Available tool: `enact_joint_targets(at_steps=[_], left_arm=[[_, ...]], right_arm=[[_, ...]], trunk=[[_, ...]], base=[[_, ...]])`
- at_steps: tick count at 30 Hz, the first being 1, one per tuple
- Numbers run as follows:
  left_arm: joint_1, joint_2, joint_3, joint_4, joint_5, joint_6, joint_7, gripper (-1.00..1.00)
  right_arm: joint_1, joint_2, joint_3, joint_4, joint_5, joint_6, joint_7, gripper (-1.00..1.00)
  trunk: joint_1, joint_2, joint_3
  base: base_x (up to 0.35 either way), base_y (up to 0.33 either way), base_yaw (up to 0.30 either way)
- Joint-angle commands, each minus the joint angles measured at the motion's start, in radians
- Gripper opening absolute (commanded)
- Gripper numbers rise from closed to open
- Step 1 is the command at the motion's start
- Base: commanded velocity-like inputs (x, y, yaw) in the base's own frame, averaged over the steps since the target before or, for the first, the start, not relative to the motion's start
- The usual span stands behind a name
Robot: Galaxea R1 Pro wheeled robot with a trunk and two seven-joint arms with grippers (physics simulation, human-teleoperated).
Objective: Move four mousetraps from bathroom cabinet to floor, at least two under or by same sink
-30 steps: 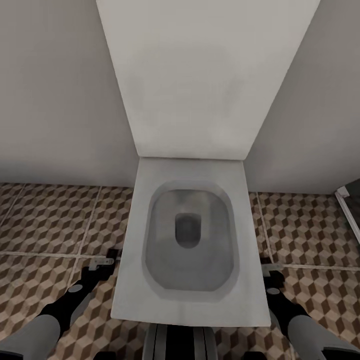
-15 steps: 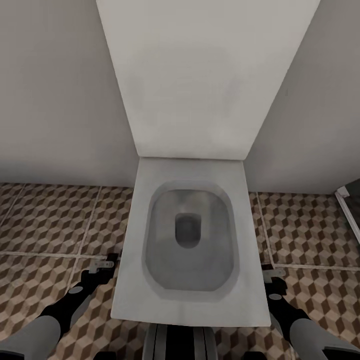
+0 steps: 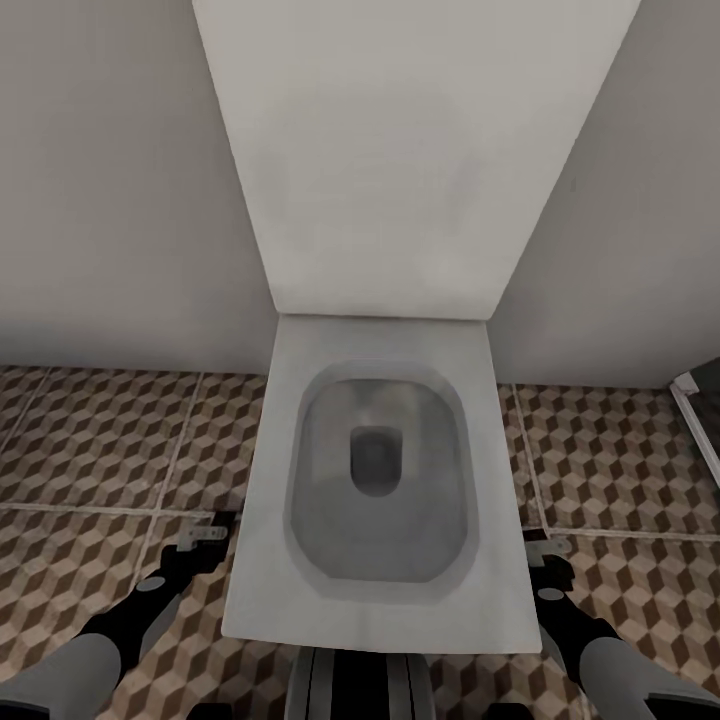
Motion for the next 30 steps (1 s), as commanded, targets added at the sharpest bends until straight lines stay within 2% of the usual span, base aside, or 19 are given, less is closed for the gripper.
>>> enact_joint_targets(at_steps=[1,8,13,16,30], left_arm=[[-0.001,0.001,-0.008,0.002,0.009,-0.004,0.001,-1.0],[-0.001,0.0,-0.007,0.005,0.009,-0.004,0.001,-1.0],[-0.001,-0.002,-0.008,0.006,0.009,-0.004,0.001,-1.0],[-0.001,-0.003,-0.008,0.006,0.008,-0.004,0.001,-1.0],[-0.001,-0.005,-0.008,0.006,0.007,-0.004,0.001,-1.0]], right_arm=[[0.0,0.0,-0.008,0.001,0.008,-0.004,0.002,-1.0],[0.0,0.001,-0.008,0.003,0.001,-0.005,0.026,-1.0],[0.0,0.0,-0.007,0.003,-0.062,-0.007,0.062,-1.0],[0.0,0.0,-0.006,0.003,-0.081,-0.008,0.084,-1.0],[0.0,-0.001,-0.006,0.004,-0.105,-0.008,0.129,-1.0]], trunk=[[0.0,0.0,0.0],[0.0,0.0,0.0],[0.0,0.0,0.0],[0.0,0.0,0.0],[0.0,0.0,0.0]], base=[[0.0,0.0,0.0],[0.0,0.0,0.0],[0.0,0.0,0.0],[0.0,0.0,0.0],[0.0,0.0,0.0]])
